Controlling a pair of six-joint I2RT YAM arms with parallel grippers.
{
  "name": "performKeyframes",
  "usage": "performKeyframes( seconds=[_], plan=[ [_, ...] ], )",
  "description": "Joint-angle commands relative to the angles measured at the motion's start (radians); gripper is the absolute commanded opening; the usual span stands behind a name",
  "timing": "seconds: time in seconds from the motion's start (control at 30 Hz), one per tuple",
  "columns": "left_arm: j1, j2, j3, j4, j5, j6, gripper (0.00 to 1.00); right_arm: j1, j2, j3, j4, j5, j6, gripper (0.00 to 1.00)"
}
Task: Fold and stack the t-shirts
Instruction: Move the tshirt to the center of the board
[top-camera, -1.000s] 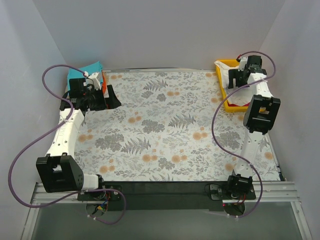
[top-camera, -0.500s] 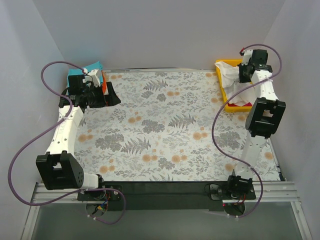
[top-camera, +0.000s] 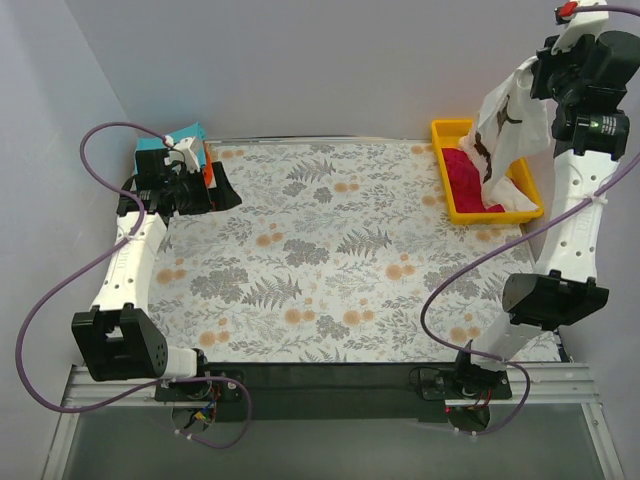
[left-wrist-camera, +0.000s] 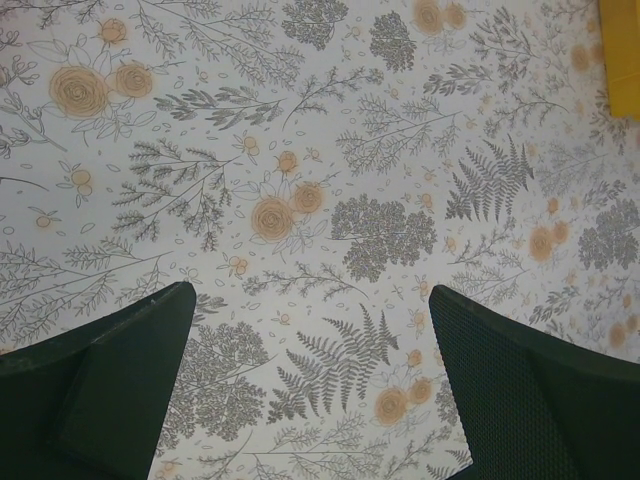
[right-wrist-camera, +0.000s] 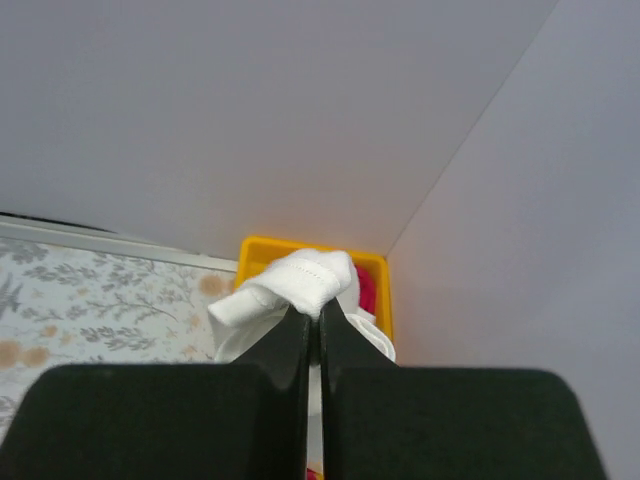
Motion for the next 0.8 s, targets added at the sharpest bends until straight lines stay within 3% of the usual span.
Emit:
performKeyframes(
  seconds=[0.0, 0.27, 0.53, 0.63, 0.77],
  plan=[
    [-0.001, -0.045, 0.040, 0.016, 0.000, -0.024, 0.98, 0.001, -0.104, 0.012, 0.134, -0.165, 0.083, 0.01],
    [0.000, -0.052, 0.074, 0.030, 0.063, -0.088, 0.98, 0.001, -0.331, -0.119, 0.507, -0.380, 0.297, 0.01],
    [-0.001, -0.065, 0.071, 0.048, 0.071, -0.105, 0.98, 0.038, -0.348, -0.192, 0.678, -0.497, 0.486, 0.01],
    [0.002, -0.076, 0.060, 0.057, 0.069, -0.101, 0.98, 0.119, -0.363, -0.324, 0.673, -0.515, 0.463, 0.01],
    [0.002, -0.082, 0.049, 0.062, 0.110, -0.084, 0.98, 0.327, -0.346, -0.345, 0.632, -0.480, 0.395, 0.01]
  ],
)
